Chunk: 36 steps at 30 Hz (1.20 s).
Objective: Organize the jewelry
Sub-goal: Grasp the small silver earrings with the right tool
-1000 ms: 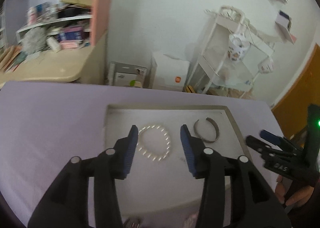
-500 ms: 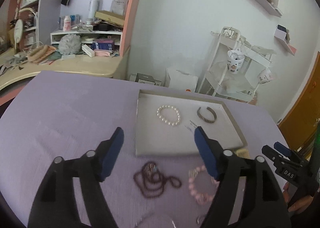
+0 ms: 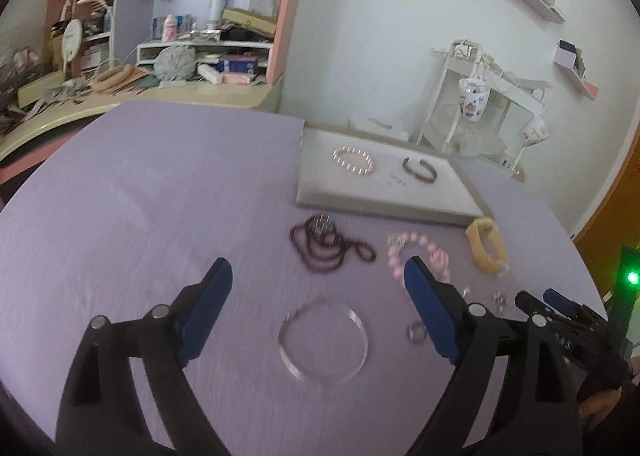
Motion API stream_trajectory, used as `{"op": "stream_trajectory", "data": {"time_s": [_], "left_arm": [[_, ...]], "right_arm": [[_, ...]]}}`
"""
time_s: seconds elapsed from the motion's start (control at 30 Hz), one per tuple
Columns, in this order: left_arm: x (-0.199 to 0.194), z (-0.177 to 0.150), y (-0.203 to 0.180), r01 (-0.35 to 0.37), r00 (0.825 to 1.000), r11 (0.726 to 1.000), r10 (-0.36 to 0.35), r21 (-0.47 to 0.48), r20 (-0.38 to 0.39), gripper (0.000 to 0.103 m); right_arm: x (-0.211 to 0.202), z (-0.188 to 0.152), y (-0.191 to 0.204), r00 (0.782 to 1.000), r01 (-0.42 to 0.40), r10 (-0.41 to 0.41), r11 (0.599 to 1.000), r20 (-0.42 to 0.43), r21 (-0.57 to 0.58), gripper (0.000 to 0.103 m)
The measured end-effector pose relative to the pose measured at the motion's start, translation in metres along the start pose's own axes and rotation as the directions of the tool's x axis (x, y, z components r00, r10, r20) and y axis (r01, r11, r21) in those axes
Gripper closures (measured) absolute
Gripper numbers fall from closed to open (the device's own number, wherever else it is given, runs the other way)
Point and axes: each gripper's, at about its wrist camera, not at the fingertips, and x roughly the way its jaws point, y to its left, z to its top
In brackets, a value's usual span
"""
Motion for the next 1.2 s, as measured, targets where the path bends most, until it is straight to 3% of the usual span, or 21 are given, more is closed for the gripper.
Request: {"op": "stream_trajectory", "data": {"time_s": [0.17,0.43,0.53,0.6,0.63,0.7,0.93,1.2], "left_arm": [[-0.006,-0.019,0.002,-0.024,0.999,1.0,0.024,-0.007,-0.037,0.015],[-0.016,-0.026,0.008,-0.061,0.997,0.998,0.06,-0.018,-0.038,0.015],[-0.016,-0.028,0.01,-0.067,0.997,0.997,0.066,-0.027,-0.044,0.015],[-0.015,-0.028,0.01,-0.066,0.997,0.997,0.065,-0.033,-0.048,0.015],[-0.014,-0.028,0.01,-0.065,0.997,0.997,0.063,-0.034,-0.051,0.015],[-0.013,-0.028,0.009,-0.061,0.996,0.997,0.059,-0.036,-0.06,0.015],[-0.001,-0.031,0.006,-0.051,0.994,0.998,0.049,-0.025,-0.101,0.015],[0.02,-0.038,-0.003,-0.054,0.986,0.998,0.056,0.017,-0.155,0.014]], "right_arm": [[0.017,0.003,-0.003,0.998,0.01,-0.008,1.0,-0.062,0.027,0.031],[0.032,0.007,0.016,0.994,0.031,-0.037,0.997,-0.099,-0.064,0.032],[0.03,0.006,0.018,0.995,0.016,-0.024,0.997,-0.093,-0.08,0.046],[0.028,0.004,0.022,0.996,0.005,-0.013,0.996,-0.089,-0.094,0.066],[0.027,0.003,0.023,0.996,-0.002,-0.007,0.995,-0.089,-0.099,0.071],[0.025,0.002,0.023,0.995,-0.014,0.006,0.997,-0.098,-0.081,0.092],[0.015,0.002,0.011,0.993,-0.051,0.049,0.999,-0.109,-0.013,0.096],[-0.02,0.018,-0.002,0.995,-0.097,0.097,0.993,0.0,0.062,0.096]]}}
